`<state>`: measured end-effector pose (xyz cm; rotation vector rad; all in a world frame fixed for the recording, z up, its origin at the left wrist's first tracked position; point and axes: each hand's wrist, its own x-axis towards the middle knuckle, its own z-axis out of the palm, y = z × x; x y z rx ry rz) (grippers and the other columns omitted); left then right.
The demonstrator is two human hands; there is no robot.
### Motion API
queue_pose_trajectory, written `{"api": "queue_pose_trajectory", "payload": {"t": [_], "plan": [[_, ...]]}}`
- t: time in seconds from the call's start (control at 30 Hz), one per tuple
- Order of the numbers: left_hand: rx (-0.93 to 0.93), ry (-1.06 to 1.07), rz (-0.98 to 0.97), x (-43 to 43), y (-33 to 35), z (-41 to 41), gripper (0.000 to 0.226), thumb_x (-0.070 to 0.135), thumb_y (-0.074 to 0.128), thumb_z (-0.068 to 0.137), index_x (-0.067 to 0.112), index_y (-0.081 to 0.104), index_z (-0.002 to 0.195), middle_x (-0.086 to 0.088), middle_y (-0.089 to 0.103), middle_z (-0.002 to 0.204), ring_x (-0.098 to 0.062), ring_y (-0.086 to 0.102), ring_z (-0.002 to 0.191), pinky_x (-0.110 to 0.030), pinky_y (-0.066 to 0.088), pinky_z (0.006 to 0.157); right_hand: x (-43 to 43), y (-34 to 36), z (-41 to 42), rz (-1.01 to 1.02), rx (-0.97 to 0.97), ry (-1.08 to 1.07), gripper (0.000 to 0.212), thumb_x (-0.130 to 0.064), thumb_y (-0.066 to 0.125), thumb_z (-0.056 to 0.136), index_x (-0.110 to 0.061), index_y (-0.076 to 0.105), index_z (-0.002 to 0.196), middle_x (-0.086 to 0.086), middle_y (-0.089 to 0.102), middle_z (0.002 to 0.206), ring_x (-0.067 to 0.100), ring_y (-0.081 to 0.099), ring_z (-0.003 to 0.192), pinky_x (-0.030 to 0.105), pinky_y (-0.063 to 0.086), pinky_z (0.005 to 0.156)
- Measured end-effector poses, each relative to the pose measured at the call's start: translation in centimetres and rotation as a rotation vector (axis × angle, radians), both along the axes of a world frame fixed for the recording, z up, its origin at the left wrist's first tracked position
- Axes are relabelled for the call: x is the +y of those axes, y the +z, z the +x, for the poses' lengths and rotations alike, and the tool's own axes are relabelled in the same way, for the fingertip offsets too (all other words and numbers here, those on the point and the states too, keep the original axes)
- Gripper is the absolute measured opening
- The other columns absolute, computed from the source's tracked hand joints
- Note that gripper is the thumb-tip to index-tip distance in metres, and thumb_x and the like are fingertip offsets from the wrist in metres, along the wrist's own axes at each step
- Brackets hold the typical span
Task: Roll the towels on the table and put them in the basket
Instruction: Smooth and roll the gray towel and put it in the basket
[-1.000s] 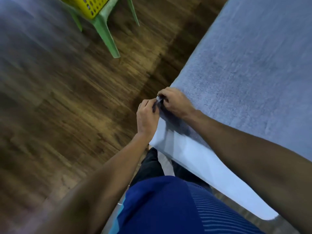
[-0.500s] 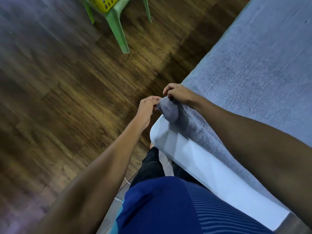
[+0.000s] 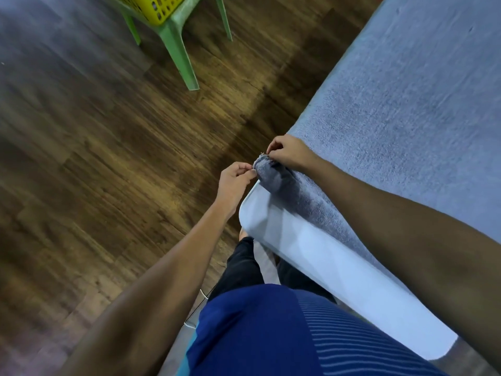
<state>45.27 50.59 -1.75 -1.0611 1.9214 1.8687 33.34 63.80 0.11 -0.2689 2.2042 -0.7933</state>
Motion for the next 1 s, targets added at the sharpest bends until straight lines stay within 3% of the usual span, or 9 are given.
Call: {"api": "queue_pose_trajectory", "payload": {"t": [0.07,0.23,0.33,0.43,0.5,0.6,0.77,0.93,1.0], "plan": [[0.029,0.010,-0.036,0.2,-0.2,0.0,0.013,0.006,0.066,0.086,0.019,0.068,0.086,0.005,0.066,0.074,0.001,0.056,0.063,-0.014,0.042,0.059,0.2,-0.1,0.1,0.049,0.045,-0.003,0.012,-0.014,0.056,0.087,-0.014,0.068,0.087,0.009,0.069,0.094,0.021,0.061,0.092,0.031,0.050,0.077],[0.100,-0.027,-0.087,0.3,-0.3,-0.3,0.014,0.005,0.066,0.085,0.017,0.073,0.089,0.000,0.071,0.084,-0.005,0.061,0.076,-0.021,0.049,0.070,0.3,0.2,0.2,-0.042,-0.062,-0.111,0.030,-0.002,0.045,0.082,-0.022,0.062,0.068,0.005,0.065,0.082,0.027,0.061,0.095,0.042,0.051,0.088],[0.103,-0.064,-0.117,0.2,-0.1,-0.5,0.015,0.006,0.061,0.088,0.013,0.074,0.086,0.002,0.070,0.080,-0.001,0.058,0.072,-0.019,0.048,0.068,0.3,0.2,0.4,-0.069,-0.080,-0.101,0.031,0.001,0.039,0.087,-0.019,0.061,0.077,0.009,0.064,0.090,0.028,0.060,0.096,0.043,0.051,0.086],[0.049,-0.023,-0.038,0.5,0.2,-0.6,0.024,0.007,0.052,0.093,0.012,0.072,0.080,0.002,0.066,0.078,-0.003,0.056,0.073,-0.018,0.045,0.065,0.0,0.0,0.7,-0.079,-0.057,-0.109,0.027,0.000,0.036,0.095,-0.014,0.060,0.093,0.010,0.063,0.100,0.023,0.057,0.093,0.028,0.046,0.072],[-0.013,0.025,0.046,0.6,0.1,-0.7,0.030,0.006,0.047,0.093,0.012,0.070,0.075,0.000,0.064,0.080,-0.009,0.054,0.082,-0.023,0.044,0.069,-0.1,-0.3,1.0,-0.083,-0.065,-0.122,0.023,-0.003,0.036,0.098,-0.013,0.056,0.103,0.009,0.060,0.102,0.018,0.054,0.089,0.024,0.041,0.067],[-0.068,0.079,0.109,0.4,-0.1,-0.7,0.027,0.003,0.044,0.087,0.012,0.068,0.080,0.000,0.062,0.088,-0.015,0.051,0.093,-0.030,0.042,0.076,0.0,-0.5,1.2,-0.098,-0.070,-0.151,0.023,-0.004,0.039,0.098,-0.015,0.054,0.112,0.006,0.056,0.098,0.016,0.053,0.088,0.028,0.043,0.073],[0.056,0.059,0.058,0.6,0.7,-0.6,0.021,0.010,0.046,0.096,0.014,0.066,0.091,0.007,0.061,0.093,-0.008,0.054,0.089,-0.017,0.042,0.075,-0.1,0.0,1.4,-0.091,-0.044,-0.208,0.018,-0.008,0.045,0.097,-0.016,0.061,0.101,0.006,0.060,0.106,0.019,0.056,0.102,0.027,0.047,0.080],[0.137,-0.109,-0.060,0.3,0.5,-2.2,0.018,0.021,0.057,0.096,0.014,0.070,0.106,0.003,0.067,0.105,-0.008,0.059,0.099,-0.018,0.048,0.083,1.0,0.3,2.1,-0.075,0.008,-0.303,0.007,-0.013,0.059,0.091,-0.014,0.063,0.096,0.006,0.065,0.099,0.019,0.061,0.095,0.021,0.048,0.066],[0.153,-0.201,-0.118,0.1,0.8,-3.0,0.015,0.020,0.060,0.094,0.015,0.073,0.101,0.003,0.069,0.100,-0.007,0.062,0.094,-0.014,0.049,0.078,1.4,0.2,2.6,-0.075,0.031,-0.317,0.009,-0.022,0.065,0.088,-0.014,0.065,0.093,0.004,0.066,0.094,0.019,0.063,0.093,0.028,0.052,0.075]]}}
